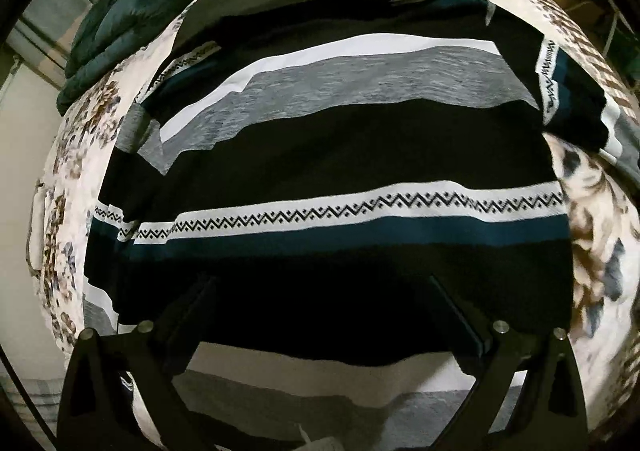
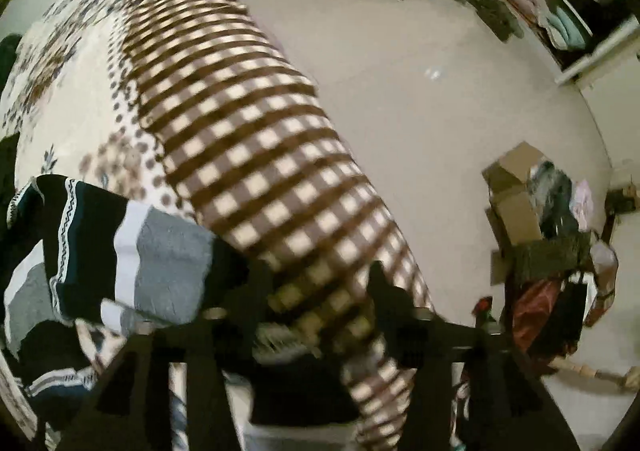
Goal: Fold small clothes
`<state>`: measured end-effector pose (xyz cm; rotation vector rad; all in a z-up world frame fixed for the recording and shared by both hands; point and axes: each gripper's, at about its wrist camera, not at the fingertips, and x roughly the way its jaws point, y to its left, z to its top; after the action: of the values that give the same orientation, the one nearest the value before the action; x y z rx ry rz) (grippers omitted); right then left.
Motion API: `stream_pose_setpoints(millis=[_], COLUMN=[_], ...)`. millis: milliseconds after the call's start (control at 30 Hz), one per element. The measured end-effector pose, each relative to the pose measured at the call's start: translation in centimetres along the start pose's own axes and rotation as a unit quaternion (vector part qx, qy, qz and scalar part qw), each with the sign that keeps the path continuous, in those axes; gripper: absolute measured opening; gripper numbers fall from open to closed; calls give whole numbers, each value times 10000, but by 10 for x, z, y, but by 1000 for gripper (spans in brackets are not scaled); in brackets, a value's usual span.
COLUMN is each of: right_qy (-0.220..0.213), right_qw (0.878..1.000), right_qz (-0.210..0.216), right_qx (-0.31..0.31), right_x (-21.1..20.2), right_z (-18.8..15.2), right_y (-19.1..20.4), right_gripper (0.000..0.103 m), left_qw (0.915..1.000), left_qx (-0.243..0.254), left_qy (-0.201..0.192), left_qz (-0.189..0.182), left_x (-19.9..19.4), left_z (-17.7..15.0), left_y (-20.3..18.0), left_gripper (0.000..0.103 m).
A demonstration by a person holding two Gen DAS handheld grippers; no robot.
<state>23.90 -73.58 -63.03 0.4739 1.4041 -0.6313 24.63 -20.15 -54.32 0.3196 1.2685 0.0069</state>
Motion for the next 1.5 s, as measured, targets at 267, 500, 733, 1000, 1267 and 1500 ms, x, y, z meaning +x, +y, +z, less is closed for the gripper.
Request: stream_pose_setpoints(millis=[267, 500, 733, 1000, 1267, 1500], right_qy=[839, 491, 1144, 980, 577, 258], right_qw=[9956, 9971, 9182, 8839, 8795, 8885], right_qz=[416, 252, 3274, 3146, 2452, 2584], right_qx=[-100, 520, 1917, 3320, 4038, 3783], right_x=[40, 65, -8, 12, 60, 102], right_z=[-123, -147, -152, -163, -207, -185], right_y=[12, 8, -18, -141, -226, -187], right_gripper=[77, 18, 9, 14, 74, 76], left_qw=[9998, 9994, 9990, 9987, 9986, 9990], left_qx=[109, 308, 411, 498, 524, 455], left_qy=[163, 117, 98, -32, -65, -2], left_qz=[59, 103, 114, 47, 5, 23], left_x=[5, -2, -5, -16, -17, -14], left_z=[-16, -27, -35, -32, -31, -35], left_y=[-6, -9, -6, -6, -8, -3], left_gripper=[103, 103, 103, 103, 103, 103])
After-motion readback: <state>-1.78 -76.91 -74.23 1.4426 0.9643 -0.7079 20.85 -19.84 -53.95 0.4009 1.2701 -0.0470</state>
